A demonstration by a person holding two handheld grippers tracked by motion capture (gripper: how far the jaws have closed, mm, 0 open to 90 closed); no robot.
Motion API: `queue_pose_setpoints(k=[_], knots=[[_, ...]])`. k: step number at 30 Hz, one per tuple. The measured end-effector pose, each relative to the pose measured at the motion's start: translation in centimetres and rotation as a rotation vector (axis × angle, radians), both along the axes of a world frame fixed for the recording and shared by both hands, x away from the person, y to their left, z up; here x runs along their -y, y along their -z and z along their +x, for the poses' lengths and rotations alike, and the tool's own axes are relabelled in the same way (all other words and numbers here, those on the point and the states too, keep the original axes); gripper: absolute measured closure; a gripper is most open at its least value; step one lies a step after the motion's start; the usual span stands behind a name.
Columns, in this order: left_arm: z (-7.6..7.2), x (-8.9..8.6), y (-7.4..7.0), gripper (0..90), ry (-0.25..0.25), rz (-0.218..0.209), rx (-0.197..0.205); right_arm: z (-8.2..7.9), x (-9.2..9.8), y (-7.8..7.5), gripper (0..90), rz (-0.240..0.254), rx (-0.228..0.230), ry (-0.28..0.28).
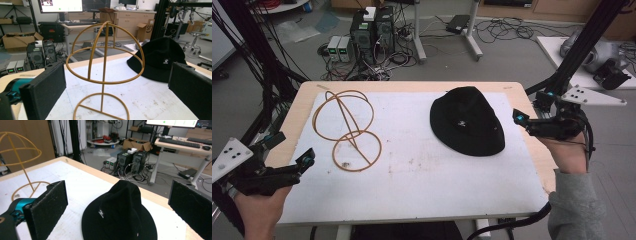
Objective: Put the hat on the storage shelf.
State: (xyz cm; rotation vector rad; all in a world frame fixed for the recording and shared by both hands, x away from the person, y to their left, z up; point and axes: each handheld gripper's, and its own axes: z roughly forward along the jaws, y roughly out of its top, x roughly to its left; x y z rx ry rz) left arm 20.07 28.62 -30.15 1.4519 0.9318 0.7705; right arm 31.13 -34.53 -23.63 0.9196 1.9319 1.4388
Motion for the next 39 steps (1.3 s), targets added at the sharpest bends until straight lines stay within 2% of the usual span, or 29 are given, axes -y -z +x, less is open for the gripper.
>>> queue_pose_setpoints(k=[10,13,18,22,29,39], knots=[[0.0,0.0,0.1,1.7,0.002,0.002,-0.007,3.1,-0.8,-0.9,1.5,-0.033,-0.028,-0.02],[-0.1,-0.1,0.2,1.7,0.001,0.003,-0.014,4.1,-1.1,-0.8,1.5,-0.052,-0.03,-0.042],[-0.1,-0.2,0.3,1.7,-0.002,0.003,-0.016,5.9,-1.4,-0.1,1.4,-0.075,-0.062,-0.059],[-0.3,-0.2,0.1,1.7,0.018,-0.027,-0.018,6.9,-1.7,0.4,1.4,-0.084,-0.074,-0.083],[-0.6,0.2,-0.1,1.7,0.029,-0.006,-0.016,8.5,-2.8,1.4,1.5,-0.126,-0.07,-0.121],[-0.7,0.1,0.2,1.7,0.023,-0.005,-0.028,11.2,-3.3,3.0,1.5,-0.132,-0.111,-0.127]])
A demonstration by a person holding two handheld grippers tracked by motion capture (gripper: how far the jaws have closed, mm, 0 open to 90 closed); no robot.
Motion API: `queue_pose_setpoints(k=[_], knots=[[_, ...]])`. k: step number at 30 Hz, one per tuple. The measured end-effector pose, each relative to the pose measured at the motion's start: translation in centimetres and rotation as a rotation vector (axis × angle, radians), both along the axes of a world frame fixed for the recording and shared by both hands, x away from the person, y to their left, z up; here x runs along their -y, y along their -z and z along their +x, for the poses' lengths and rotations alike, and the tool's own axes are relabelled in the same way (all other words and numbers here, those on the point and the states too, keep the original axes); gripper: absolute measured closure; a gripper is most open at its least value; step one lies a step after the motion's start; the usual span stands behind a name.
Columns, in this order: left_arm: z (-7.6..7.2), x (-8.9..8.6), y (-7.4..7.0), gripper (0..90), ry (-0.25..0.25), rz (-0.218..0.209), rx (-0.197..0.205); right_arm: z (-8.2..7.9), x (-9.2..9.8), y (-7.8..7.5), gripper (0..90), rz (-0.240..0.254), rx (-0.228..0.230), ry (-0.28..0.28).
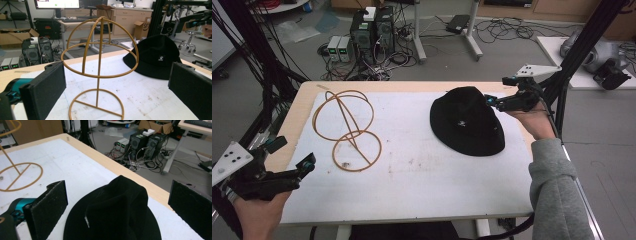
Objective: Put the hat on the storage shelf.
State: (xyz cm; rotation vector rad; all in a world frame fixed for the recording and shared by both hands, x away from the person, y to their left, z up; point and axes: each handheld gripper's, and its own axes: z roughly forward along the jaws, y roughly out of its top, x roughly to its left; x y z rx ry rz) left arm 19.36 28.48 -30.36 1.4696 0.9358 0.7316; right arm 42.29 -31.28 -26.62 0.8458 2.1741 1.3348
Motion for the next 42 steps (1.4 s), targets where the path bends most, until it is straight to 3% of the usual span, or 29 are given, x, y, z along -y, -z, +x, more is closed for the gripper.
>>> queue_pose_setpoints(k=[10,22,28,35,42], knots=[[-0.4,-0.4,0.1,1.7,-0.012,0.0,-0.002,2.6,-1.0,2.1,1.5,-0.006,-0.031,-0.013],[-0.6,-0.9,0.3,1.7,-0.022,0.002,-0.01,5.2,-1.5,4.2,1.5,0.038,-0.051,-0.048],[-0.8,-1.1,0.2,1.7,-0.03,-0.001,-0.007,6.0,-1.5,5.1,4.3,0.031,-0.065,-0.082],[-0.9,-1.2,0.4,1.7,-0.027,0.005,-0.012,6.6,-1.5,5.9,5.3,0.027,-0.087,-0.067],[-0.9,-1.2,0.4,1.7,-0.035,0.005,-0.016,6.8,-0.8,7.1,18.7,0.063,-0.116,-0.063]])
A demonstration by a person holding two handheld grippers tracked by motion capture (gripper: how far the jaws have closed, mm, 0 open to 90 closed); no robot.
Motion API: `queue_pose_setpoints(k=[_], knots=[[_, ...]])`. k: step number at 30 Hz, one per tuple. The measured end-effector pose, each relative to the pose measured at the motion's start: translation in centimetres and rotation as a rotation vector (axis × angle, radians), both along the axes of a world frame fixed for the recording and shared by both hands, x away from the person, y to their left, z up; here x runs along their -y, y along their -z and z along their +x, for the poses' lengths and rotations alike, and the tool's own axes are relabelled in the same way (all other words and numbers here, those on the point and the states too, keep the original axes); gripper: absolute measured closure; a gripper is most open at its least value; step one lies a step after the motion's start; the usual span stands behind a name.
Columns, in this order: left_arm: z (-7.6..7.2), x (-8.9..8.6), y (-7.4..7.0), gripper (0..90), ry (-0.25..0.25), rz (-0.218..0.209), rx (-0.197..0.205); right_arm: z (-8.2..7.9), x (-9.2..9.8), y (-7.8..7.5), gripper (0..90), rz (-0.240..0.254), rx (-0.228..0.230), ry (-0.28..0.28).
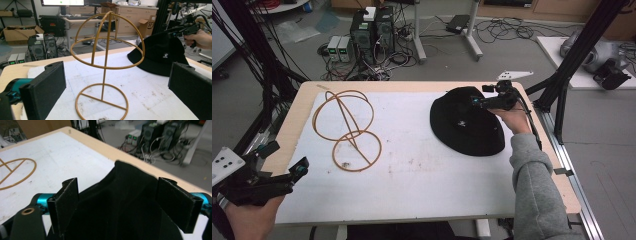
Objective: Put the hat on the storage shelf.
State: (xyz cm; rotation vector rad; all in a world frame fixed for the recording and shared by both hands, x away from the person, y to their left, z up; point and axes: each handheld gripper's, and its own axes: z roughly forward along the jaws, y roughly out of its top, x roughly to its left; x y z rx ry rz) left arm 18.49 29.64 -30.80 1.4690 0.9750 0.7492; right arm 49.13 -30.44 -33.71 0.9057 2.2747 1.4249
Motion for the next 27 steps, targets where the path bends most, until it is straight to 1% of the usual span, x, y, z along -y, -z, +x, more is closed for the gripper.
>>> queue_pose_setpoints(k=[1,2,3,5,8,9,10,11,14,16,18,20,22,27], knots=[[0.02,0.01,0.01,1.7,0.0,-0.001,0.0,0.07,0.02,0.11,19.4,0.0,-0.011,0.0],[0.02,0.01,0.01,1.7,0.0,-0.001,-0.001,0.13,0.07,0.24,22.5,0.002,-0.02,-0.005],[0.02,0.01,0.02,1.7,0.001,-0.001,0.0,0.12,0.09,0.25,24.6,0.004,-0.02,-0.008],[0.02,0.0,0.01,1.7,0.0,-0.001,0.0,0.04,0.09,0.17,31.8,0.017,-0.01,-0.012],[0.03,-0.02,0.01,1.7,0.001,-0.001,0.001,-0.04,-0.11,0.07,44.1,0.003,0.003,-0.022],[0.02,-0.01,0.01,1.7,-0.001,-0.002,0.0,-0.07,-0.16,0.07,46.4,0.002,-0.001,-0.019],[0.01,-0.02,0.0,1.7,0.0,-0.001,0.0,-0.11,-0.21,0.09,51.3,-0.006,-0.005,-0.016],[0.0,-0.04,0.0,1.7,0.001,-0.001,0.0,-0.12,-0.24,0.11,54.3,-0.008,-0.002,-0.011],[-0.01,-0.03,-0.01,1.7,0.001,-0.001,0.0,-0.15,-0.26,0.23,68.8,-0.02,-0.004,-0.008],[-0.01,-0.01,-0.01,1.7,0.001,-0.001,0.001,-0.29,-0.31,0.33,78.6,-0.03,0.009,-0.017],[0.0,-0.03,0.0,1.7,0.0,0.0,0.0,-0.35,-0.39,0.45,82.6,-0.034,0.017,-0.019],[0.0,-0.03,0.01,1.7,0.0,-0.002,-0.001,-0.39,-0.42,0.45,83.8,-0.032,0.012,-0.02],[0.03,-0.01,0.02,1.7,0.0,-0.002,-0.001,-0.38,-0.41,0.4,84.4,-0.04,0.017,-0.021],[0.0,0.0,-0.02,1.7,0.002,-0.001,0.0,-0.48,-0.38,0.22,84.9,-0.042,0.005,-0.022]])
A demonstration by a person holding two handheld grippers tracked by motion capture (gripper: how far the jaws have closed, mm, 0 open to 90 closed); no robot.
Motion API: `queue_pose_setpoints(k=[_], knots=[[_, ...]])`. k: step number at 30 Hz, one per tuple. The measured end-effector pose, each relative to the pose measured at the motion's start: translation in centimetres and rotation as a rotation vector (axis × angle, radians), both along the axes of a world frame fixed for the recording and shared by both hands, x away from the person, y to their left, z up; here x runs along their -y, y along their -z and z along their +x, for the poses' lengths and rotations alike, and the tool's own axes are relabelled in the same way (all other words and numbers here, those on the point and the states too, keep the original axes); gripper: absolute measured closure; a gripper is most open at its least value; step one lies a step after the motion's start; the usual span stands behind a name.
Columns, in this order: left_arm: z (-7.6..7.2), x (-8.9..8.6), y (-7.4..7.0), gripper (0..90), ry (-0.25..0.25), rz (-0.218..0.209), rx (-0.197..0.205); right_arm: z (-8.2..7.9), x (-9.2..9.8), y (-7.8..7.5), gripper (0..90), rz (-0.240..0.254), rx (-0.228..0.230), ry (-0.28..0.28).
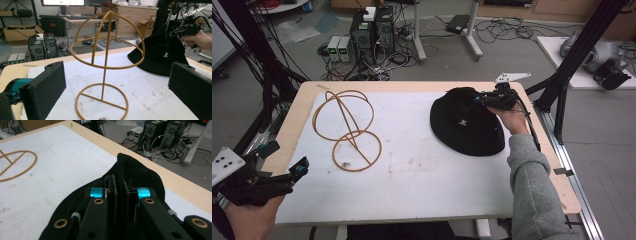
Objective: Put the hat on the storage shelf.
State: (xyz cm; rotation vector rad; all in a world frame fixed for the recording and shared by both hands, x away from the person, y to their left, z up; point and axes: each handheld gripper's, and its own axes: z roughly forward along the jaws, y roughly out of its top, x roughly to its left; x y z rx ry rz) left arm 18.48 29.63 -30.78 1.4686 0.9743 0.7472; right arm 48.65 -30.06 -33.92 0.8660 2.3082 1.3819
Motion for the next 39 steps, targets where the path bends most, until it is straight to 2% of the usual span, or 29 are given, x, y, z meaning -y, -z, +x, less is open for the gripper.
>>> queue_pose_setpoints(k=[5,13,23,31,34,39], knots=[[-0.2,-0.3,-0.2,1.7,-0.008,-0.009,0.008,-0.4,0.1,-0.5,85.5,-0.02,0.005,-0.021],[-0.3,-0.3,-0.3,1.7,-0.008,-0.013,0.011,-1.3,0.6,-1.8,85.8,0.006,0.017,-0.085],[-0.1,-0.2,-0.2,1.7,0.0,-0.014,0.01,-2.6,0.3,-3.6,85.8,0.014,0.027,-0.153],[0.0,-0.1,-0.2,1.7,0.003,-0.014,0.008,-3.8,-0.2,-5.7,85.7,-0.031,0.016,-0.217],[0.0,-0.1,-0.3,1.7,0.005,-0.014,0.007,-4.3,-0.6,-6.5,85.7,-0.029,0.019,-0.241],[0.0,-0.1,-0.3,1.7,0.004,-0.016,0.009,-5.0,-1.3,-8.0,85.7,-0.057,0.036,-0.283]])
